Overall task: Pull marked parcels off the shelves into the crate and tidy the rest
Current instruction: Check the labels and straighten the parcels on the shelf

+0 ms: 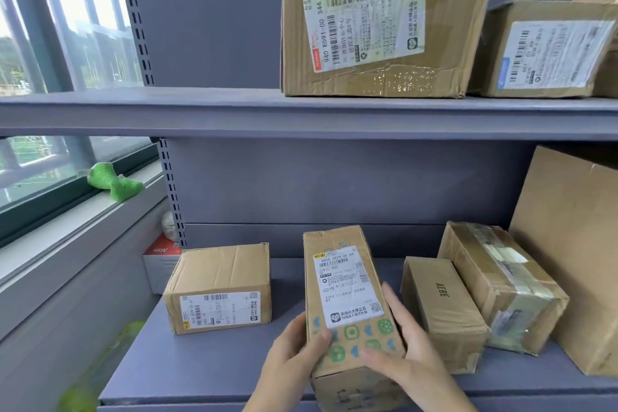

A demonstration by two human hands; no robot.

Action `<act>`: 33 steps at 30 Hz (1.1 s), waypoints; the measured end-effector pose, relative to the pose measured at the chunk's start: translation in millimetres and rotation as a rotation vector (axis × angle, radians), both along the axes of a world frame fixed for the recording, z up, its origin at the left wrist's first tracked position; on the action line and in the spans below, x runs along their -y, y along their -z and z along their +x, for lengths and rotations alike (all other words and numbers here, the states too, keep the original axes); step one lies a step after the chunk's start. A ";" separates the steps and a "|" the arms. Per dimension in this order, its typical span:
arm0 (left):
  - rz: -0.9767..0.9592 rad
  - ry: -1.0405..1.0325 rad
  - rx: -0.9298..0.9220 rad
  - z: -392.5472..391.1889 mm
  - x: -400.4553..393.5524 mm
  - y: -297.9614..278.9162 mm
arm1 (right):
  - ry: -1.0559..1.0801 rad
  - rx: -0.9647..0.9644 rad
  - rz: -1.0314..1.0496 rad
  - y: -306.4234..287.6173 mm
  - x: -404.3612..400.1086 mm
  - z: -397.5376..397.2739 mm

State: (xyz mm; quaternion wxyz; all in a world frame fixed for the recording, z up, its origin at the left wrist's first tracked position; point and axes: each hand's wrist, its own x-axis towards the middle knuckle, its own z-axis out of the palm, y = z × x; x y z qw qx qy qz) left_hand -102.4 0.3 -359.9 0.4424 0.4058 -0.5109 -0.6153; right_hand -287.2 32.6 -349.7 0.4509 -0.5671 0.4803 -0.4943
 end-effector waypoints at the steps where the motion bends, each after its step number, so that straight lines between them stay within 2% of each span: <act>1: -0.042 -0.001 0.041 -0.4 1.0 0.0 | -0.021 -0.011 0.014 -0.2 -0.7 -1.0; 3: -0.103 -0.009 0.108 1.0 3.1 -2.2 | -0.052 -0.030 0.031 -0.2 -2.5 -1.6; 9: -0.129 -0.037 0.231 0.8 8.6 -9.9 | -0.001 -0.052 0.046 4.4 3.8 -0.4; 13: -0.194 -0.096 0.391 0.5 12.3 -8.9 | 0.103 -0.119 0.061 4.4 8.5 0.6; 16: -0.383 -0.080 0.554 -2.2 14.5 -4.8 | 0.196 -0.303 0.061 1.6 12.9 3.6; 18: -0.656 -0.166 0.799 -0.8 18.4 -5.7 | 0.168 -0.530 -0.045 -3.9 15.5 9.4; 19: -0.728 -0.157 0.870 -0.7 19.4 -9.5 | 0.141 -0.685 -0.158 -3.9 18.6 11.2; 20: -0.736 -0.108 0.930 -1.0 17.4 -17.5 | 0.122 -0.797 -0.264 -3.8 24.2 11.1; 21: -0.812 -0.092 1.013 0.5 20.6 -20.5 | 0.032 -0.870 -0.247 -8.9 25.6 11.0; 22: -0.845 0.001 1.088 2.8 25.2 -23.4 | 0.033 -0.997 -0.281 -11.1 28.5 10.4; 23: -0.821 0.075 1.084 6.5 26.6 -30.5 | -0.007 -1.048 -0.243 -16.6 29.9 11.7; 24: -0.871 0.050 1.074 9.6 28.5 -34.9 | 0.075 -1.023 -0.315 -16.3 37.3 13.0; 25: -0.958 0.028 1.057 13.3 35.7 -28.9 | 0.039 -0.993 -0.208 -23.0 39.5 11.1; 28: -0.761 0.184 1.073 14.4 43.1 -40.0 | -0.041 -0.975 -0.152 -30.6 47.3 7.5; 33: -0.772 0.157 1.169 8.9 58.2 -38.6 | -0.014 -0.915 -0.161 -28.0 65.9 14.5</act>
